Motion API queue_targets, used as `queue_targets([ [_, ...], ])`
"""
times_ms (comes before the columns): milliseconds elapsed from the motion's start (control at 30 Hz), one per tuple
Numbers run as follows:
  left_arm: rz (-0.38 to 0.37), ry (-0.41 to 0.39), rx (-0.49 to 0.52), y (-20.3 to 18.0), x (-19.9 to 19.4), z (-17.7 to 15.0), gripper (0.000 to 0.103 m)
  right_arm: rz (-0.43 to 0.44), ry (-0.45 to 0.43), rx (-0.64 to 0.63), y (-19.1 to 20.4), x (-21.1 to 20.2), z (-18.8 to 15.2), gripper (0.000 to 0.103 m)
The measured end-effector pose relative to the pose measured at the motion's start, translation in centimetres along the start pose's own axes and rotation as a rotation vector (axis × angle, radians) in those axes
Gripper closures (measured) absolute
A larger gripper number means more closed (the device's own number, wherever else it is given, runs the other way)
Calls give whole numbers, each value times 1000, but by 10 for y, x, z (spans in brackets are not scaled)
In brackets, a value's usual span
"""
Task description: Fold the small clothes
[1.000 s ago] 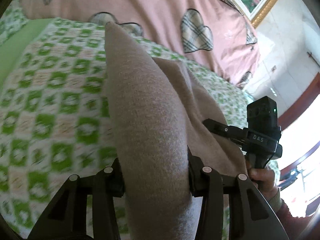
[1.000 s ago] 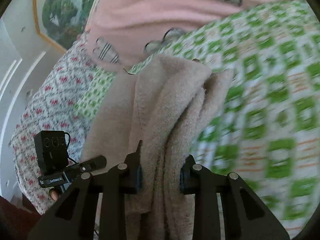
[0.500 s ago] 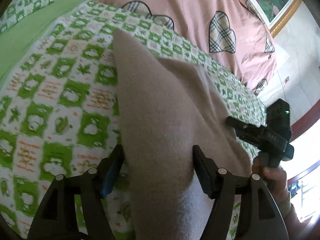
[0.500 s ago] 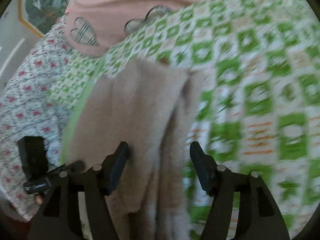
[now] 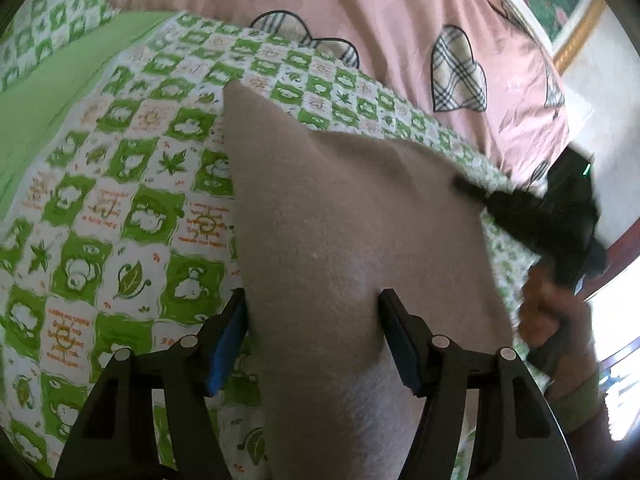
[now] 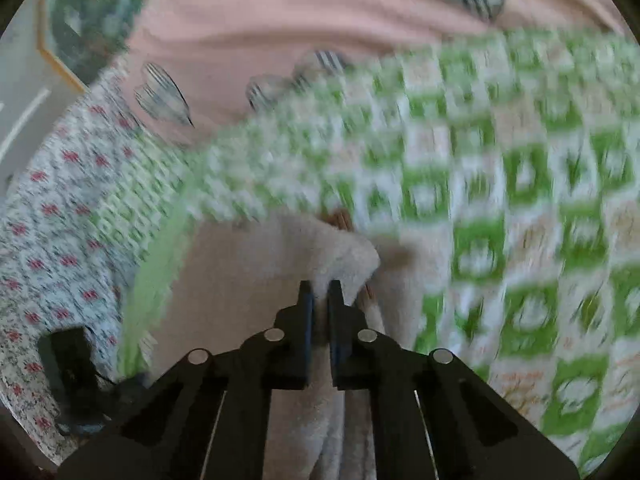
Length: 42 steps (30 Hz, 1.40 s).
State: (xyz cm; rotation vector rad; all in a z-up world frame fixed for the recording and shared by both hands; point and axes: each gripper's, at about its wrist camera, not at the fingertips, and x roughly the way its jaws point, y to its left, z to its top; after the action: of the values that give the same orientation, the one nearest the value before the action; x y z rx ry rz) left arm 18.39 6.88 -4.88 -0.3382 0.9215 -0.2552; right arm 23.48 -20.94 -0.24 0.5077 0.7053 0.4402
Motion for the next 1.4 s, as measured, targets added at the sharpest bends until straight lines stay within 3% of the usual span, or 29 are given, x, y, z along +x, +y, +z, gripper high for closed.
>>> queue_targets([
  [100,31,5,32,-7,6,-2,37,-24,33,4,-7,9,7,96],
  [233,19,12,8,0,0,-7,36,-66,107,16,-16,26,-10,91],
  [367,32,-11,50,0,-28,-22,36,-51,73,43,-15,-8,-30,81],
  [567,48,-17,135,1,-73,-74,36,0,68,5,6,-71,-98,62],
  [700,53,-1,187,-7,-77,-113,36,18,112,16,8,-82,-145,61],
  [800,134,10,250,-19,-61,-125,36,29,136,16,10,-75,-158,61],
  [867,212,-9,292,-26,-50,-128,38,15,147,11,11,-66,-160,64],
  [900,233,-17,304,-27,-47,-128,42,13,148,12,12,-65,-160,70],
  [933,250,-25,308,-28,-44,-128,47,24,153,16,13,-63,-158,96],
  [1000,250,-28,290,-25,-41,-126,68,47,149,21,17,-64,-149,96],
  [1133,253,-62,238,-20,-53,-120,82,107,-8,-58,45,-111,-118,97],
  [1200,234,-61,195,-20,-57,-118,89,79,-38,-117,53,-126,-110,97],
  [1267,211,-28,125,-17,-55,-117,91,-34,6,-174,49,-115,-114,97],
  [1400,150,36,4,-2,-48,-116,92,-109,101,-122,16,-86,-135,97],
])
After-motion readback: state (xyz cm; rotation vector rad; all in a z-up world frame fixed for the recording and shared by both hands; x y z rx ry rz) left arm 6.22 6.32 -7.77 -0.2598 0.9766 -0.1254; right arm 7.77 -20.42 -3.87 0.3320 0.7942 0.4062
